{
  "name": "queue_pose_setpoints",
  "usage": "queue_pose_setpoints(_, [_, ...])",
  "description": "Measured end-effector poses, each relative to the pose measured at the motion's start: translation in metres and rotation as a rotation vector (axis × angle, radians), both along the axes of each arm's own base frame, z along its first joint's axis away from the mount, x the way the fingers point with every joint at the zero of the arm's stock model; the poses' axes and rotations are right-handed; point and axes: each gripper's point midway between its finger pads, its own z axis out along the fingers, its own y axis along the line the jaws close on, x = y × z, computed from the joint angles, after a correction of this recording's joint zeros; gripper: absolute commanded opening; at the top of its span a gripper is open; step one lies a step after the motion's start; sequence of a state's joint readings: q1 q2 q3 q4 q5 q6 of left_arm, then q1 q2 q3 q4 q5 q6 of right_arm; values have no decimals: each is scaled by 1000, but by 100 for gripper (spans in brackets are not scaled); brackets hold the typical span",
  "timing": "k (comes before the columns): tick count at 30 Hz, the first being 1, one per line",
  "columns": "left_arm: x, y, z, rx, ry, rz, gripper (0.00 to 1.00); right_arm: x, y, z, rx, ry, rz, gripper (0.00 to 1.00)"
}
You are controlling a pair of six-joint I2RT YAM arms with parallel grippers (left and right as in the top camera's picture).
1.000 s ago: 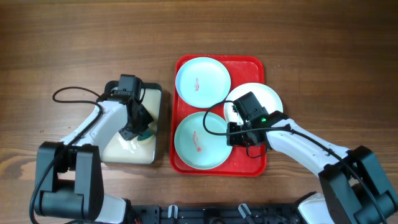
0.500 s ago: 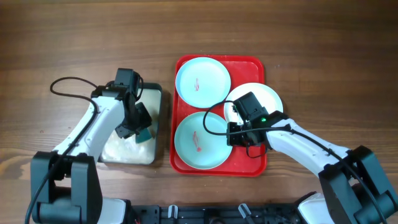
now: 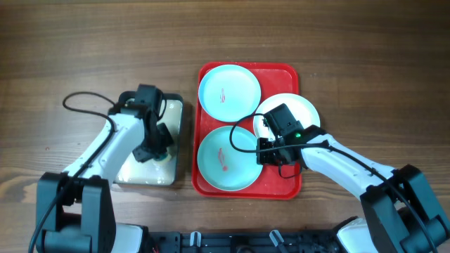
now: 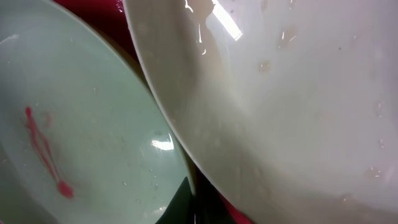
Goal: Clean dirty plates on tray and stack at the side
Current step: 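Wipe the lower pale-blue plate with the sponge in the left gripper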
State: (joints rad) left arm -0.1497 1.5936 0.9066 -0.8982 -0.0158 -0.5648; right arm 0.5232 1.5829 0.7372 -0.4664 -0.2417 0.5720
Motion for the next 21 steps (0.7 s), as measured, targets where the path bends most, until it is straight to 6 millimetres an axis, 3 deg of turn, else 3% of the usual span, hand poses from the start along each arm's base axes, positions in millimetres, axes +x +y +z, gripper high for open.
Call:
queue_pose_setpoints(3, [11, -5, 28, -12, -2, -31, 4, 0, 0, 0, 0, 3, -11, 4])
queue_pose_setpoints(5, [21, -19, 43, -60, -39, -62, 4, 0, 0, 0, 0, 7, -26, 4])
queue_pose_setpoints(8, [23, -49, 59, -145, -85, -129, 4, 1, 0, 0, 1, 9, -33, 4])
queue_pose_setpoints(11, [13, -99, 65, -217, -110, -262, 4, 1, 0, 0, 2, 9, -36, 4])
queue_pose_setpoints(14, [7, -150, 54, -283, -172, -372, 4, 2, 0, 0, 3, 8, -43, 4])
queue_pose_setpoints(16, [-3, -176, 32, -295, -161, -438, 4, 2, 0, 0, 3, 4, -44, 4])
queue_pose_setpoints(18, [-17, -187, 12, -279, -109, -483, 4, 3, 0, 0, 3, 4, -47, 4])
queue_pose_setpoints(21, [-27, -187, -16, -228, -39, -507, 4, 3, 0, 0, 3, 6, -51, 5])
